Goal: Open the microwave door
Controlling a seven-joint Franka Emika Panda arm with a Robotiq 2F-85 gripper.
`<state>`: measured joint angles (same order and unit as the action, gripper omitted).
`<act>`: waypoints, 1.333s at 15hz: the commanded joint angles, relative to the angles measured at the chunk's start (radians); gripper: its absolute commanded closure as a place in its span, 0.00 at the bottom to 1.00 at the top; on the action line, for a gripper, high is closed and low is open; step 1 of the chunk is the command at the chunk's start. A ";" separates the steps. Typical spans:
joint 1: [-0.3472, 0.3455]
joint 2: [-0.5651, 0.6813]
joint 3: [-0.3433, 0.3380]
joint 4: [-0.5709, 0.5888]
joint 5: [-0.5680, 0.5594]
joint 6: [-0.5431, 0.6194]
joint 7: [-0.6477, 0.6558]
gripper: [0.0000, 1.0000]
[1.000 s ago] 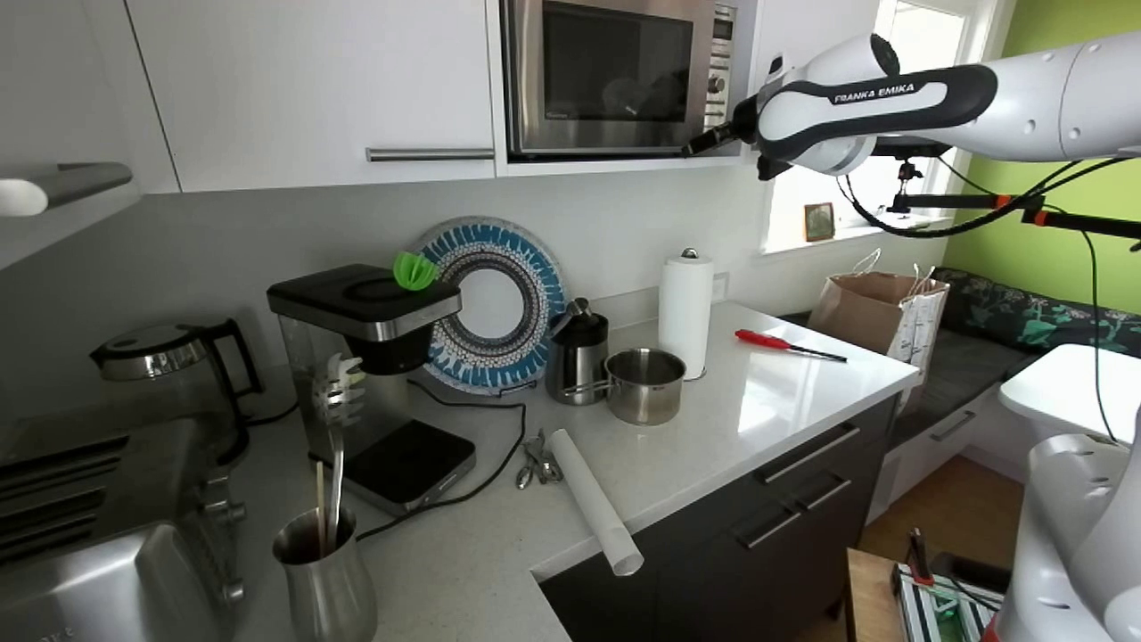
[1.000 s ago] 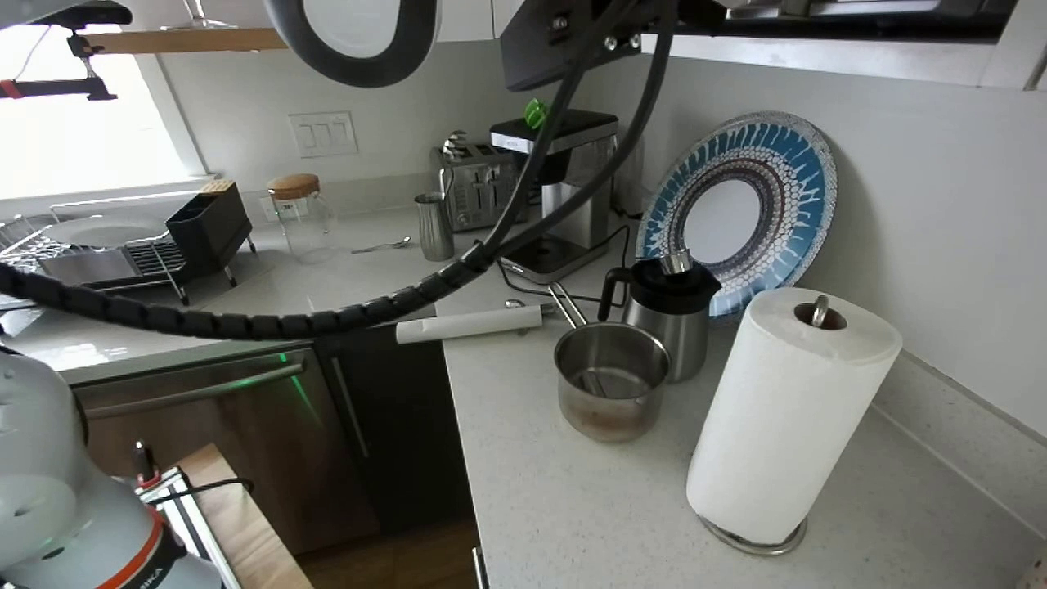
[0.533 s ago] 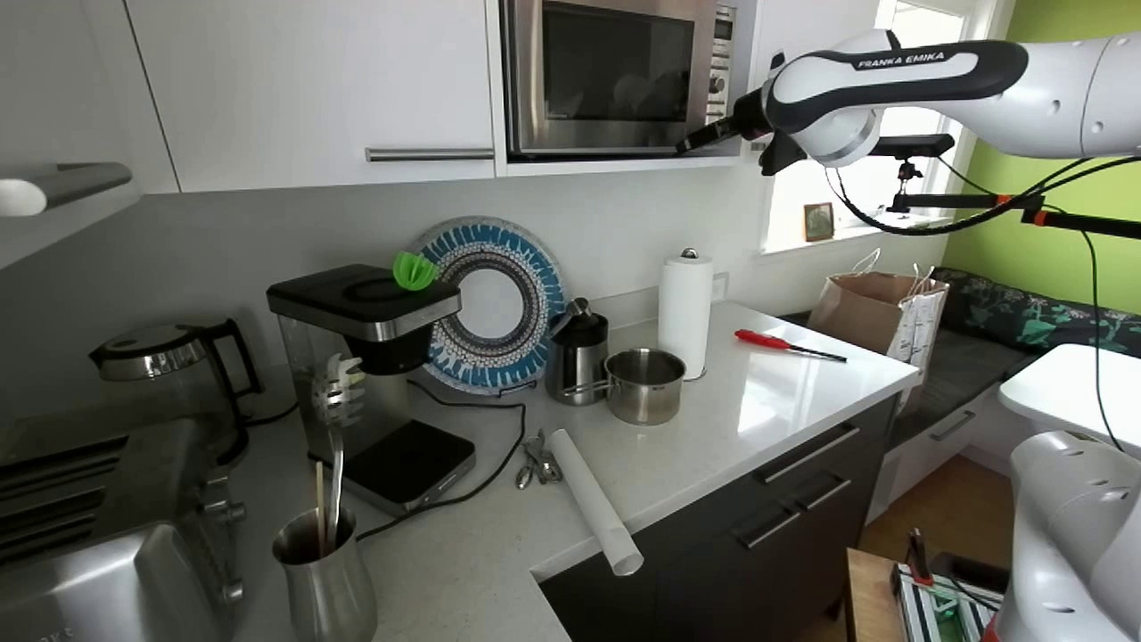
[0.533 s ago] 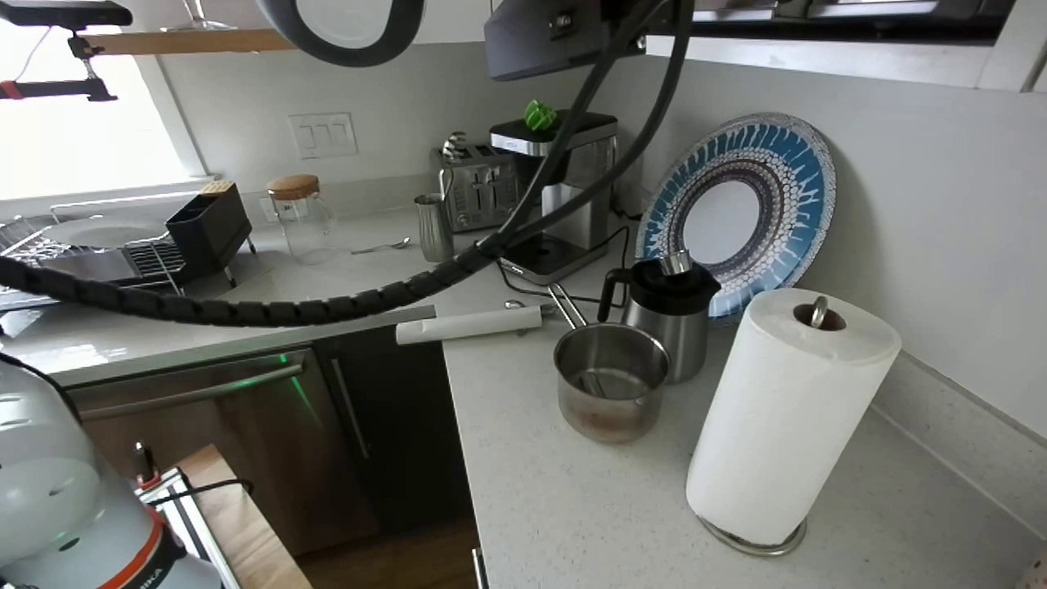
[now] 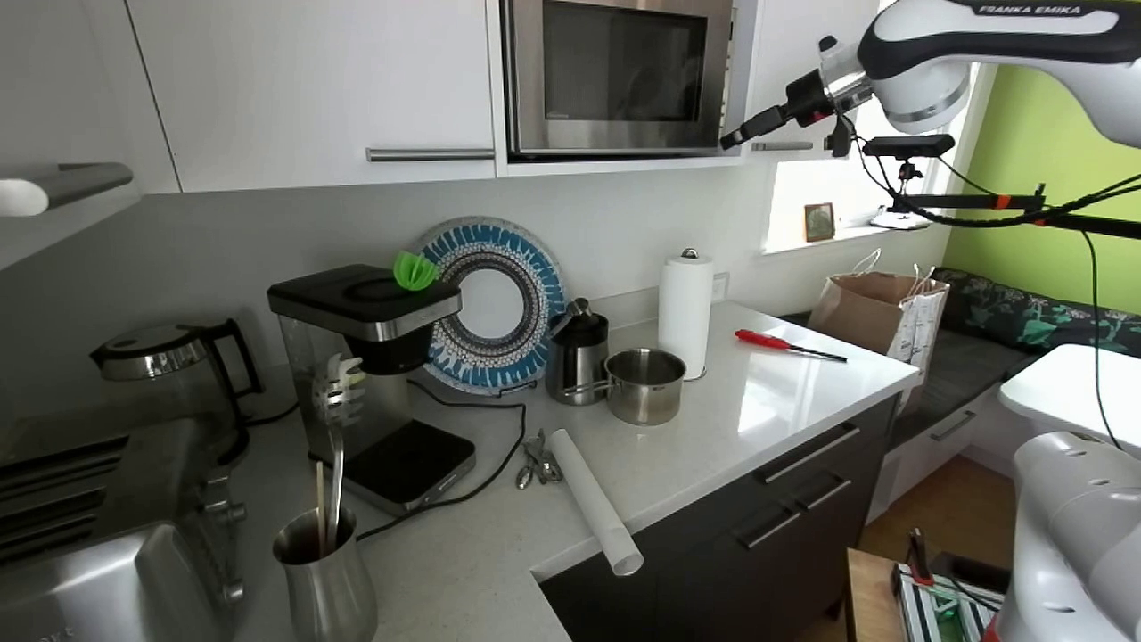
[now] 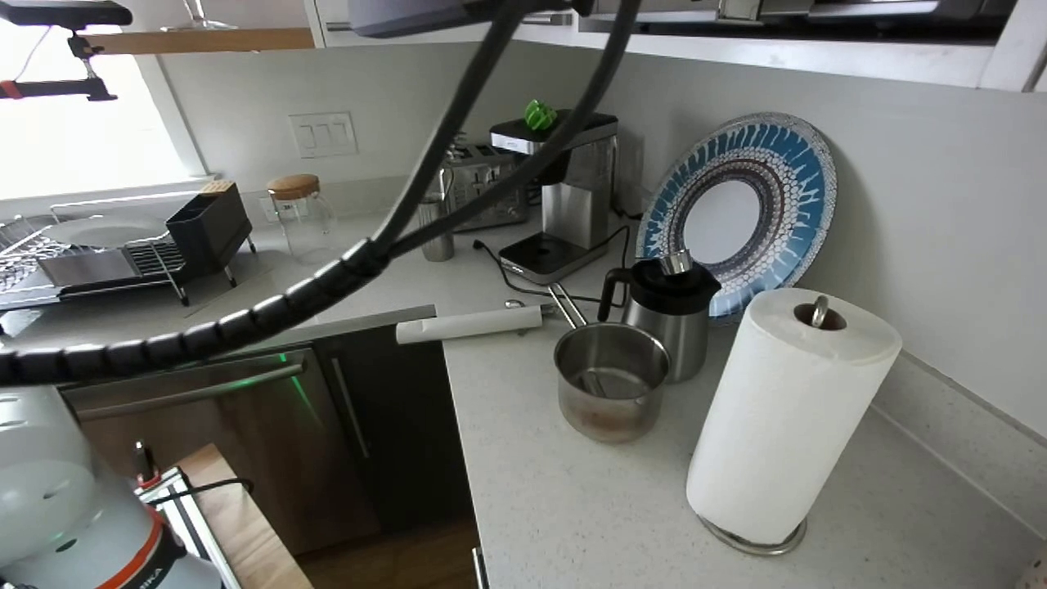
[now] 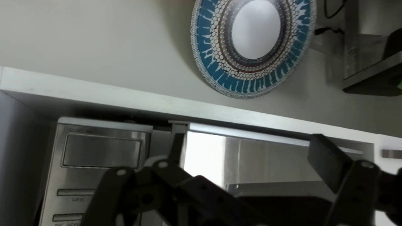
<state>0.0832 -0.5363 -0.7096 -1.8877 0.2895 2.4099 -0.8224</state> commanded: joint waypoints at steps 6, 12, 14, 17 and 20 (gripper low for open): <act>-0.113 -0.121 0.069 -0.076 -0.032 -0.030 -0.007 0.00; 0.007 -0.058 -0.018 -0.014 0.015 0.048 -0.075 0.00; 0.068 -0.040 -0.065 0.025 0.035 0.018 -0.127 0.00; 0.128 -0.034 -0.135 0.071 0.036 0.036 -0.224 0.00; 0.104 -0.033 -0.116 0.057 0.025 0.037 -0.189 0.00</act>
<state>0.1935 -0.5765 -0.8274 -1.8356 0.3037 2.4513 -1.0052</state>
